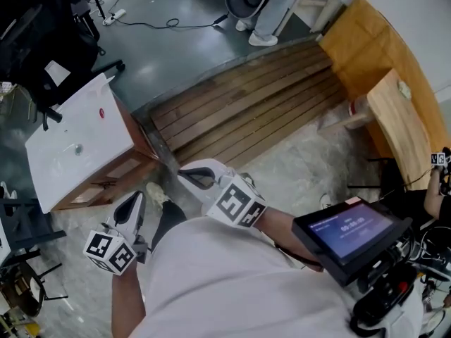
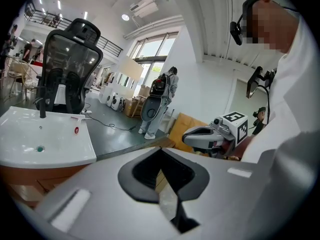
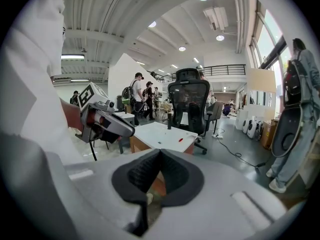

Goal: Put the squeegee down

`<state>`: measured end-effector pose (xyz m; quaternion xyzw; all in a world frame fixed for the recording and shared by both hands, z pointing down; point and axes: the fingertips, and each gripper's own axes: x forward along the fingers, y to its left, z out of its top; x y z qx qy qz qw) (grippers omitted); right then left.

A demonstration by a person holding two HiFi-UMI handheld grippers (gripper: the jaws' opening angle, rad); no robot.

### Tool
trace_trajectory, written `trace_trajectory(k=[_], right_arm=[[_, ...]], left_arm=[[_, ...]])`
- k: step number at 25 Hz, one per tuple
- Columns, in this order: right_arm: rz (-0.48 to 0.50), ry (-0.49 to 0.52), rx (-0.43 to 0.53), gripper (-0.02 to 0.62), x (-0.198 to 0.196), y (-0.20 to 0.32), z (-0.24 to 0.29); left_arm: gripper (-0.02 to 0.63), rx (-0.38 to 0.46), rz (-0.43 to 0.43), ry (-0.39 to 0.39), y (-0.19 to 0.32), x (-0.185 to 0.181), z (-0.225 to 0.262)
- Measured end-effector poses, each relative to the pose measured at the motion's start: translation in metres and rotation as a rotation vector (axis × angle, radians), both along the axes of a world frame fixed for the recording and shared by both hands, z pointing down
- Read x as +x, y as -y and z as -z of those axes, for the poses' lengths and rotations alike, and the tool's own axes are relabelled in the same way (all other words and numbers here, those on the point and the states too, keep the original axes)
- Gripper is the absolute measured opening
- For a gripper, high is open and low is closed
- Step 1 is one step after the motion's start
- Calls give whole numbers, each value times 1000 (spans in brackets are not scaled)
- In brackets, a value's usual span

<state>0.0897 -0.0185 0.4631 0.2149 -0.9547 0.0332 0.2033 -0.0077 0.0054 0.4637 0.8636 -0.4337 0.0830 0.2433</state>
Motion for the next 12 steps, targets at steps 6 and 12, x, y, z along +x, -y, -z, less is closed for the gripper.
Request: trace_trajectory(k=[6,12], right_arm=[[-9,-5,-10,2,3,-2,-2],[-21,-11,-12,3,5,-1,-3]], left_arm=[[8,-1,-8,1,1,-1,-4],[8,-9,10,14,3,-5,-6]])
